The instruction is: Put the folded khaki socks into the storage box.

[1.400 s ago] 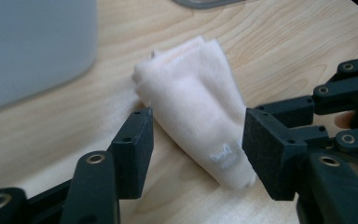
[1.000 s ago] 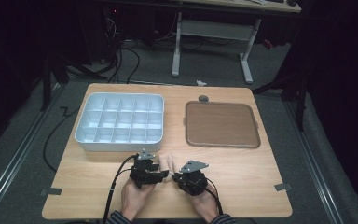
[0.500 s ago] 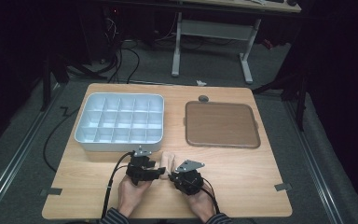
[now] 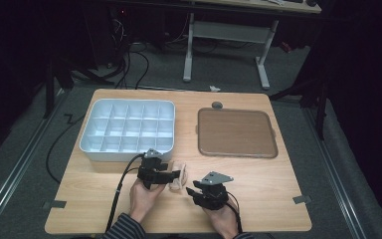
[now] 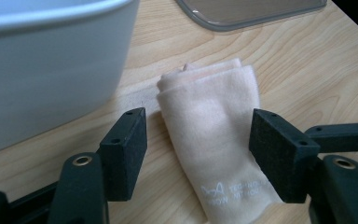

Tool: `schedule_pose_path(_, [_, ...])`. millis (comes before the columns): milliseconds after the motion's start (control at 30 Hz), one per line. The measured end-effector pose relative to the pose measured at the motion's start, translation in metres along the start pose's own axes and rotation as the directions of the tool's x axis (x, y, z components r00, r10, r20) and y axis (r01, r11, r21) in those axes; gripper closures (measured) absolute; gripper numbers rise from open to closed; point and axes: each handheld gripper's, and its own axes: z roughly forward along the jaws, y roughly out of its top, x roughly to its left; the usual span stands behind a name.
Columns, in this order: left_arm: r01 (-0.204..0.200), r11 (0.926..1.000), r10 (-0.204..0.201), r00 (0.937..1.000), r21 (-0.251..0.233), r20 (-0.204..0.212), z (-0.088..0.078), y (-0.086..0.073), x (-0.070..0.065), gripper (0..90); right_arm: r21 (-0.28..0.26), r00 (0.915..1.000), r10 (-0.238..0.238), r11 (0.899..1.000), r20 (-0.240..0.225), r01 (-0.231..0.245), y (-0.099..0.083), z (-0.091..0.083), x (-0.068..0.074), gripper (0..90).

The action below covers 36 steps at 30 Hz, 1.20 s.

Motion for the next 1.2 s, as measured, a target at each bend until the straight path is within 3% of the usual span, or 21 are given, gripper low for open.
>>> schedule_pose_path(200, [0.003, 0.9997, -0.003, 1.0000, 0.024, 0.005, 0.008, 0.005, 0.000, 37.8, -0.023, 0.9988, 0.026, 0.999, 0.041, -0.025, -0.003, -0.015, -0.014, 59.3])
schedule_pose_path(333, [-0.005, 0.9985, 0.005, 1.0000, 0.055, 0.001, 0.014, 0.003, -0.002, 40.9, -0.022, 0.9947, 0.045, 0.999, 0.093, -0.043, -0.007, -0.019, -0.028, 56.5])
schedule_pose_path(500, [-0.015, 0.9971, 0.015, 0.9999, 0.075, 0.004, 0.019, 0.002, -0.003, 45.7, -0.021, 0.9792, 0.077, 0.997, 0.188, -0.075, -0.016, -0.023, -0.050, 53.5])
schedule_pose_path(700, [-0.039, 0.9956, 0.039, 0.9992, 0.085, 0.010, 0.022, 0.000, -0.004, 47.7, -0.024, 0.9587, 0.120, 0.993, 0.258, -0.118, -0.022, -0.028, -0.069, 50.4])
schedule_pose_path(967, [-0.053, 0.9947, 0.051, 0.9985, 0.088, 0.020, 0.023, -0.001, -0.005, 53.2, -0.003, 0.9382, 0.132, 0.990, 0.320, -0.139, -0.031, -0.029, -0.080, 49.0])
schedule_pose_path(1200, [-0.057, 0.9942, 0.053, 0.9976, 0.091, 0.044, 0.021, 0.000, -0.003, 62.4, -0.001, 0.9367, 0.136, 0.990, 0.323, -0.143, -0.033, -0.027, -0.082, 46.3])
